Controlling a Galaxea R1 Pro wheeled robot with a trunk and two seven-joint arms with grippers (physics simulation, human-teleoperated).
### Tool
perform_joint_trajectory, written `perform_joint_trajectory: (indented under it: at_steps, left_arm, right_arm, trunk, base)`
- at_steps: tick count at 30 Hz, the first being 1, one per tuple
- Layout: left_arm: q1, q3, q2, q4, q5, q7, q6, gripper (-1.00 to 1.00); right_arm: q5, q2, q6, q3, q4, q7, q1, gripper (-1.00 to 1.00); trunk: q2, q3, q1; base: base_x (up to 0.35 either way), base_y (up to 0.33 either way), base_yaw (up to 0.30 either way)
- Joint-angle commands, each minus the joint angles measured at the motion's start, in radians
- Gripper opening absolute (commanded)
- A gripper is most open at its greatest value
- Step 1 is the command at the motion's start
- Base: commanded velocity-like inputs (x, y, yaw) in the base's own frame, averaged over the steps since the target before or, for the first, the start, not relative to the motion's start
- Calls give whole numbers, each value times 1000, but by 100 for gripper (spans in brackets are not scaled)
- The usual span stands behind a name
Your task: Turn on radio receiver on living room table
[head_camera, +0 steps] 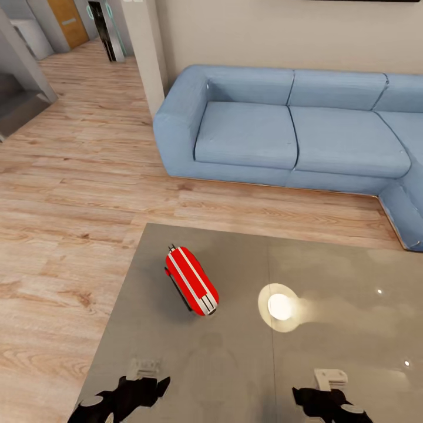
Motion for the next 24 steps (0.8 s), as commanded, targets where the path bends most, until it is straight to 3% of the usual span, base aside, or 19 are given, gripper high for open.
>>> perform_joint_trajectory:
  at_steps: [1, 4, 7, 9, 13, 14, 15, 16, 20, 21, 22, 24]
  left_arm:
    - [0, 0, 0, -13, 0, -1, 4, 100]
    - [-14, 0, -4, -27, 8, -5, 14, 100]
    - [-68, 1, -6, -27, 34, -15, 19, 100]
    - [-84, 1, -5, -21, 38, -16, 19, 100]
    - [-116, 5, 3, 3, 42, -17, 14, 100]
    - [-125, 7, 9, 24, 36, -17, 10, 100]
    - [-131, 8, 11, 27, 33, -17, 12, 100]
    - [-138, 8, 13, 29, 30, -18, 15, 100]
    - [-143, 5, 17, 30, 28, -18, 16, 100]
    - [-144, 4, 21, 31, 28, -19, 17, 100]
    - [-144, 4, 23, 31, 28, -19, 17, 100]
    - [-144, 3, 33, 34, 28, -19, 17, 100]
  right_arm:
    - [1, 0, 24, 1, -23, 0, -17, 100]
    - [24, 1, 85, 7, -49, 3, -97, 100]
    - [58, 7, 124, 23, -56, 8, -188, 100]
    - [65, 10, 136, 41, -55, 8, -213, 100]
    - [78, 17, 189, 128, -51, 8, -292, 100]
    - [79, 26, 213, 178, -44, 10, -335, 100]
    - [80, 35, 219, 199, -39, 11, -357, 100]
    - [80, 55, 227, 226, -35, 11, -394, 100]
    - [80, 110, 263, 254, -31, 11, -463, 100]
    - [80, 146, 297, 259, -22, 11, -498, 100]
    - [80, 158, 306, 260, -15, 11, -511, 100]
    - [83, 211, 331, 266, 38, 6, -566, 100]
  trunk:
    - [0, 0, 0]
    - [0, 0, 0]
    - [0, 0, 0]
    - [0, 0, 0]
    - [0, 0, 0]
    - [0, 0, 0]
    - [0, 0, 0]
    - [0, 0, 0]
    - [0, 0, 0]
    - [0, 0, 0]
    - [0, 0, 0]
    - [0, 0, 0]
  base:
    - [0, 0, 0]
    - [0, 0, 0]
    - [0, 0, 0]
    - [0, 0, 0]
    - [0, 0, 0]
    - [0, 0, 0]
    - [0, 0, 0]
    - [0, 0, 0]
    - [0, 0, 0]
    - [0, 0, 0]
    - [0, 0, 0]
    - [0, 0, 0]
